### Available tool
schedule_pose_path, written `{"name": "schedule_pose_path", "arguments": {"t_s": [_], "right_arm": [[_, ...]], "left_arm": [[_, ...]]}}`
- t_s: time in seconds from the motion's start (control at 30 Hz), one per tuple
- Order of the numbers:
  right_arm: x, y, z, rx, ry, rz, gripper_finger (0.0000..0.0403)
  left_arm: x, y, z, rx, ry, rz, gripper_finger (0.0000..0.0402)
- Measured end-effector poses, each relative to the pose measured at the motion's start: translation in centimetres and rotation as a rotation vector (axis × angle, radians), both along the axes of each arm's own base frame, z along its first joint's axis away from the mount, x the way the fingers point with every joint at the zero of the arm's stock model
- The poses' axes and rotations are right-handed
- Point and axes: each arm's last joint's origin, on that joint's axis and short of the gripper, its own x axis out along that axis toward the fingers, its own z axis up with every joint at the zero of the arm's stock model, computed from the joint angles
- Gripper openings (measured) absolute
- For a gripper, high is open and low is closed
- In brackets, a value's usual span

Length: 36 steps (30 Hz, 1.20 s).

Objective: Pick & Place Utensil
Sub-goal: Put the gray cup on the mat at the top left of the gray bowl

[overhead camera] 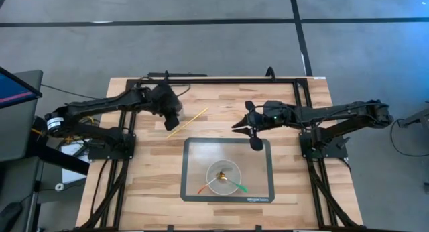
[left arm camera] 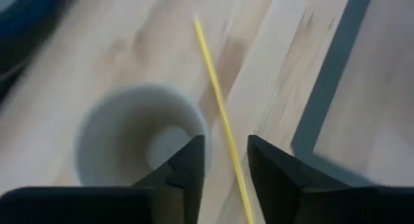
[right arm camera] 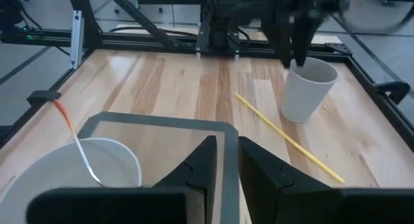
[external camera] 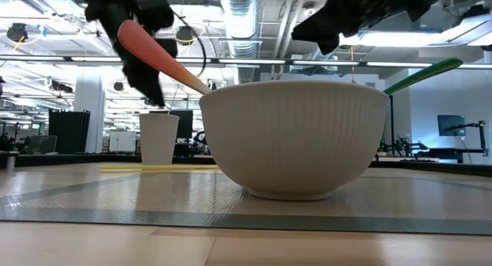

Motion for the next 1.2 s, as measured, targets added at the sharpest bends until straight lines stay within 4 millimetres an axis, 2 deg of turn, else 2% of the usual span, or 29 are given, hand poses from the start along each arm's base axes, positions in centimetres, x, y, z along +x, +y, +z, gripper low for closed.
{"name": "schedule_pose_path", "arguments": {"t_s": [0.07, 0.17, 0.37, 0.5, 0.63, 0.73, 0.87, 0.97, 1.1, 1.2], "right_arm": [[0.0, 0.0, 0.0, 0.0, 0.001, 0.001, 0.0055], [0.0, 0.0, 0.0, 0.0, 0.0, 0.0, 0.0055], [0.0, 0.0, 0.0, 0.0, 0.001, 0.0, 0.0055], [0.0, 0.0, 0.0, -0.001, 0.002, 0.0, 0.0055], [0.0, 0.0, 0.0, -0.002, 0.003, 0.0, 0.0055], [0.0, 0.0, 0.0, -0.002, 0.003, 0.001, 0.0055], [0.0, 0.0, 0.0, -0.002, 0.003, 0.0, 0.0055], [0.0, 0.0, 0.0, -0.002, 0.003, 0.0, 0.0055], [0.0, 0.0, 0.0, -0.002, 0.003, 0.0, 0.0055], [0.0, 0.0, 0.0, -0.001, 0.003, 0.0, 0.0055]], "left_arm": [[0.1, 0.0, -1.3, -0.023, 0.054, 0.0, 0.0138], [0.4, 0.2, -2.2, -0.009, 0.094, 0.017, 0.0161], [0.5, 0.6, -2.4, 0.091, 0.139, 0.029, 0.0164], [0.5, 0.5, -2.3, 0.096, 0.135, 0.016, 0.0119], [0.7, -0.1, -2.2, 0.1, 0.123, -0.003, 0.0031], [0.9, -0.8, -2.0, 0.096, 0.102, -0.008, 0.0014], [1.3, -2.7, -1.4, 0.145, 0.086, -0.054, 0.001], [2.0, -4.8, -0.3, 0.177, 0.035, -0.077, 0.001], [2.9, -8.7, 1.2, 0.125, -0.052, -0.213, 0.001], [2.8, -11.4, 1.4, 0.079, -0.076, -0.292, 0.001]]}}
